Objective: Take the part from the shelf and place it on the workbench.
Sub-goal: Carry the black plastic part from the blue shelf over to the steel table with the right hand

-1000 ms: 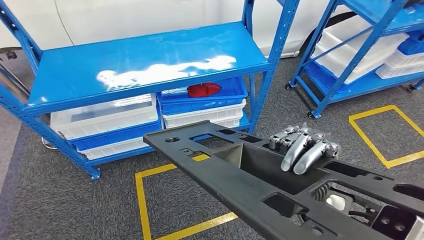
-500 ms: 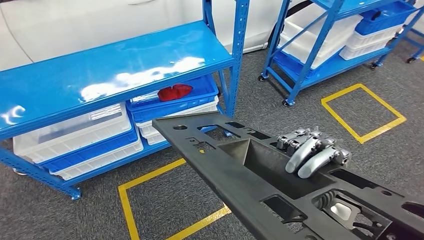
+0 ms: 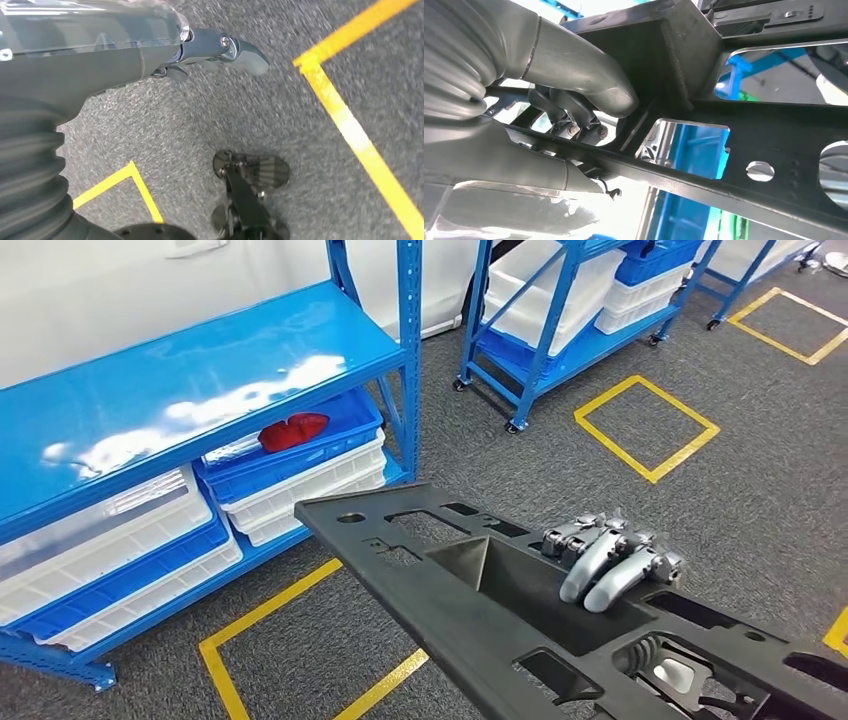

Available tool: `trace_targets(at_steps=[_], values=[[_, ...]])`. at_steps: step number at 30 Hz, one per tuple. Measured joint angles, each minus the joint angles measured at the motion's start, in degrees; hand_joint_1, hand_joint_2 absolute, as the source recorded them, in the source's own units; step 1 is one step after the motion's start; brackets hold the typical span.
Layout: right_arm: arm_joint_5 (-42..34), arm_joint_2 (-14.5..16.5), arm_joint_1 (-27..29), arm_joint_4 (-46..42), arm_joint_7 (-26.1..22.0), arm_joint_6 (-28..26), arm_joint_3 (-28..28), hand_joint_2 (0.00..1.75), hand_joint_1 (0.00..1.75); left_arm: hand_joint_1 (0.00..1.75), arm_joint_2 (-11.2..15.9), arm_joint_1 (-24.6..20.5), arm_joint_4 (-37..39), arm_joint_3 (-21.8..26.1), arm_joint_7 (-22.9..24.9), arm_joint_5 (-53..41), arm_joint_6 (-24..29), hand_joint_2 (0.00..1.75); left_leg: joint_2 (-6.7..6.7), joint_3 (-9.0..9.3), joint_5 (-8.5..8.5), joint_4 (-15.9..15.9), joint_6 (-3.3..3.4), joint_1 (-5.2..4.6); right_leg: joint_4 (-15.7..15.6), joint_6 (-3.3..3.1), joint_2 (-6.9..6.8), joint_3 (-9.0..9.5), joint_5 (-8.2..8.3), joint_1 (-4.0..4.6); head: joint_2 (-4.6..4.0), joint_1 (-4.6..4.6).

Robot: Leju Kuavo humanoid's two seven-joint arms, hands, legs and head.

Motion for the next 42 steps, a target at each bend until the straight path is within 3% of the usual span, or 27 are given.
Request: trace_targets(at_steps=[2, 3, 5, 7, 8, 10, 11, 12, 14, 16, 18, 20, 21, 23, 24, 25, 27, 28, 29, 31, 33, 35, 36, 38, 40, 42], values=[[-0.14, 0.03, 0.29, 0.19, 0.0, 1.03, 0.31, 1.75, 1.75, 0.0, -0.47, 0.01, 0.0, 0.01, 0.15, 0.3, 0.18, 1.75, 0.87, 0.18, -0.27, 0.06, -0.49, -0.27, -5.88, -0.82, -1.53, 3.06, 1.51, 0.47, 0.0, -0.01], [-0.09, 0.09, 0.34, 0.33, 0.0, 1.81, 0.39, 1.75, 1.75, 0.0, -0.72, 0.01, 0.0, 0.01, 0.08, 0.43, 0.28, 1.75, 1.31, 0.26, -0.37, 0.04, -0.77, -0.38, -6.66, -1.23, -1.65, 3.35, 1.45, 0.7, 0.0, -0.01], [0.19, 0.37, 0.43, 0.64, 0.0, 3.43, 0.43, 1.75, 1.75, 0.0, -1.22, -0.09, 0.0, 0.02, -0.32, 0.55, 0.4, 1.75, 2.06, 0.49, -0.56, -0.07, -1.4, -0.41, -6.83, -1.87, -0.46, 3.3, 1.68, 0.69, 0.01, -0.02], [0.34, 0.83, 0.34, 0.89, 0.0, 4.45, 0.4, 1.75, 1.75, 0.0, -1.62, -0.24, 0.0, 0.02, -0.79, 0.63, 0.43, 1.75, 0.73, 0.12, -1.94, 1.49, -1.92, -0.24, -7.42, -2.57, 0.57, 3.58, 2.04, 0.38, 0.01, -0.02], [0.3, 1.1, 0.27, 0.99, 0.0, 4.68, 0.38, 1.75, 1.75, 0.0, -1.76, -0.26, 0.0, 0.02, -1.02, 0.66, 0.38, 1.75, -0.56, -0.87, -3.51, 3.92, -2.1, -0.13, -7.67, -2.88, 1.06, 3.72, 2.21, 0.23, 0.01, -0.01], [0.17, 1.61, 0.2, 1.26, 0.0, 5.09, 0.29, 1.75, 1.75, 0.0, -1.93, -0.13, 0.0, 0.01, -1.43, 0.68, 0.16, 1.75, -2.67, -4.39, -7.28, 11.7, -2.29, -0.04, -7.7, -3.21, 2.22, 3.68, 2.28, 0.32, 0.01, -0.02], [0.13, 1.78, 0.25, 1.39, 0.0, 5.29, 0.23, 1.75, 1.75, 0.0, -1.97, -0.03, 0.0, 0.02, -1.57, 0.68, 0.03, 1.75, -3.02, -6.01, -8.32, 14.94, -2.37, -0.03, -7.67, -3.27, 2.93, 3.66, 2.28, 0.37, 0.01, -0.02], [0.1, 1.92, 0.27, 1.5, 0.0, 5.47, 0.18, 1.75, 1.75, 0.0, -1.97, 0.02, 0.0, 0.02, -1.65, 0.67, -0.08, 1.75, -3.16, -6.87, -8.27, 16.47, -2.41, -0.02, -7.61, -3.28, 3.66, 3.66, 2.28, 0.39, 0.01, -0.02], [0.08, 2.25, 0.16, 1.61, 0.02, 5.51, 0.12, 1.75, 1.75, 0.0, -1.95, -0.03, 0.0, 0.03, -1.71, 0.64, -0.16, 1.75, -3.49, -5.43, -4.87, 12.61, -2.39, 0.09, -7.4, -3.17, 5.13, 3.75, 2.22, 0.33, 0.01, -0.02], [-0.17, 2.63, -0.32, 1.61, 0.15, 5.15, 0.14, 1.75, 1.75, 0.0, -1.92, -0.12, 0.0, 0.04, -1.65, 0.59, 0.06, 1.75, -5.95, -2.27, -1.07, 4.86, -2.31, 0.49, -6.85, -2.76, 6.55, 3.55, 2.03, 0.31, 0.0, -0.02], [-1.1, 2.89, -1.23, 1.59, 0.48, 4.4, 0.22, 1.75, 1.75, 0.0, -1.92, -0.19, 0.0, 0.08, -1.45, 0.53, 0.76, 1.75, -8.19, -0.87, -0.12, 1.27, -2.04, 0.7, -6.34, -2.04, 7.87, 2.86, 2.07, 0.26, 0.0, -0.02], [-2.42, 2.97, -2.26, 1.58, 0.94, 3.56, 0.26, 1.75, 1.75, 0.0, -1.91, -0.32, 0.0, 0.13, -1.33, 0.52, 1.43, 1.75, -7.62, -0.83, -0.16, 1.08, -1.44, 0.59, -6.33, -1.21, 9.09, 2.31, 2.37, 0.1, 0.01, -0.02], [-2.94, 2.96, -2.75, 1.57, 1.14, 3.28, 0.25, 1.75, 1.75, 0.0, -1.87, -0.46, 0.0, 0.15, -1.32, 0.54, 1.6, 1.75, -6.93, -0.74, 0.01, 0.84, -1.01, 0.6, -6.12, -0.9, 8.6, 2.1, 2.26, 0.09, 0.01, -0.02], [-3.49, 2.95, -3.74, 1.58, 1.41, 3.02, 0.22, 1.75, 1.75, 0.0, -1.78, -0.74, 0.0, 0.19, -1.32, 0.6, 1.73, 1.75, -5.44, -0.57, 0.33, 0.34, -0.16, 0.61, -2.92, -0.39, 5.52, 0.54, 0.32, 0.17, 0.01, -0.01], [-3.63, 2.95, -4.11, 1.6, 1.43, 2.93, 0.21, 1.75, 1.75, 0.0, -1.71, -0.8, 0.0, 0.22, -1.32, 0.64, 1.76, 1.75, -4.66, -0.53, 0.36, 0.27, 0.11, 0.45, 0.5, -0.21, 3.62, -1.07, -1.48, 0.17, 0.01, -0.01], [-3.71, 2.95, -4.36, 1.62, 1.45, 2.85, 0.21, 1.75, 1.75, 0.0, -1.66, -0.79, 0.0, 0.26, -1.31, 0.67, 1.78, 1.75, -3.88, -0.54, 0.31, 0.27, 0.28, 0.28, 4.61, -0.02, 2.6, -3.04, -3.37, 0.09, 0.01, -0.01], [-3.77, 2.92, -4.48, 1.7, 1.44, 2.75, 0.22, 1.75, 1.75, 0.0, -1.58, -0.75, 0.0, 0.32, -1.3, 0.69, 1.79, 1.75, -2.37, -0.54, 0.19, 0.3, 0.35, 0.04, 10.19, 0.19, 2.07, -5.73, -5.07, -0.1, 0.01, 0.0], [-3.78, 2.91, -4.5, 1.76, 1.45, 2.73, 0.23, 1.75, 1.75, 0.0, -1.57, -0.78, 0.0, 0.34, -1.3, 0.69, 1.8, 1.75, -1.67, -0.49, 0.11, 0.31, 0.33, -0.03, 9.83, 0.18, 1.93, -5.49, -4.32, -0.13, 0.0, 0.0], [-3.83, 2.9, -4.54, 1.8, 1.45, 2.67, 0.23, 1.75, 1.75, 0.0, -1.56, -0.85, 0.0, 0.36, -1.3, 0.66, 1.81, 1.75, -1.02, -0.37, 0.0, 0.32, 0.27, -0.08, 7.04, 0.07, 1.61, -3.98, -2.67, -0.1, 0.0, 0.0], [-4.23, 2.9, -4.88, 1.85, 1.49, 2.31, 0.25, 1.75, 1.75, 0.0, -1.56, -0.98, 0.0, 0.36, -1.31, 0.4, 1.94, 1.75, 0.09, -0.06, -0.31, 0.36, -0.03, -0.25, -1.32, -0.49, -0.13, 0.55, 0.63, 0.27, -0.01, 0.0], [-5.18, 2.9, -5.64, 1.93, 1.73, 1.15, 0.31, 1.75, 1.75, 0.0, -1.43, -1.04, 0.0, 0.36, -1.35, 0.03, 2.1, 1.75, 1.06, 0.14, -0.63, 0.43, -0.52, -0.47, -5.9, -1.36, -1.26, 2.8, 1.64, 0.86, 0.0, -0.01], [-6.14, 2.87, -6.16, 2.01, 2.09, -0.56, 0.41, 1.75, 1.75, 0.0, -1.14, -1.2, -0.01, 0.36, -1.43, -0.25, 1.98, 1.75, 2.0, 0.36, -0.81, 0.34, -1.08, -0.55, -6.37, -2.11, -0.45, 2.72, 1.58, 1.16, 0.01, -0.01], [-6.43, 2.86, -6.15, 2.01, 2.21, -1.34, 0.5, 1.75, 1.75, 0.0, -0.87, -1.36, -0.01, 0.36, -1.42, -0.38, 1.87, 1.75, 1.91, 0.45, -1.04, 0.42, -1.38, -0.46, -6.62, -2.4, 0.08, 2.84, 1.69, 1.05, 0.01, -0.01], [-6.63, 2.9, -5.94, 1.96, 2.14, -2.35, 0.82, 1.75, 1.75, 0.0, -0.44, -1.6, -0.02, 0.34, -1.2, -0.56, 1.8, 1.75, -0.01, -0.43, -2.81, 2.82, -1.87, -0.28, -7.26, -3.11, 1.03, 3.23, 2.0, 0.72, 0.0, -0.01], [-6.58, 2.96, -5.37, 1.93, 1.82, -2.67, 1.27, 1.75, 1.75, 0.0, -0.03, -1.49, -0.02, 0.33, -0.71, -0.76, 2.07, 1.75, -2.48, -3.59, -6.19, 9.5, -2.17, -0.11, -7.45, -3.57, 2.0, 3.45, 2.07, 0.63, 0.0, -0.02], [-6.38, 2.99, -4.53, 2.05, 1.37, -2.44, 1.73, 1.75, 1.75, 0.0, 0.36, -1.15, -0.02, 0.33, -0.18, -0.93, 2.63, 1.75, -3.13, -6.93, -7.9, 15.67, -2.4, -0.05, -7.36, -3.69, 3.37, 3.47, 2.02, 0.7, 0.01, -0.02]])
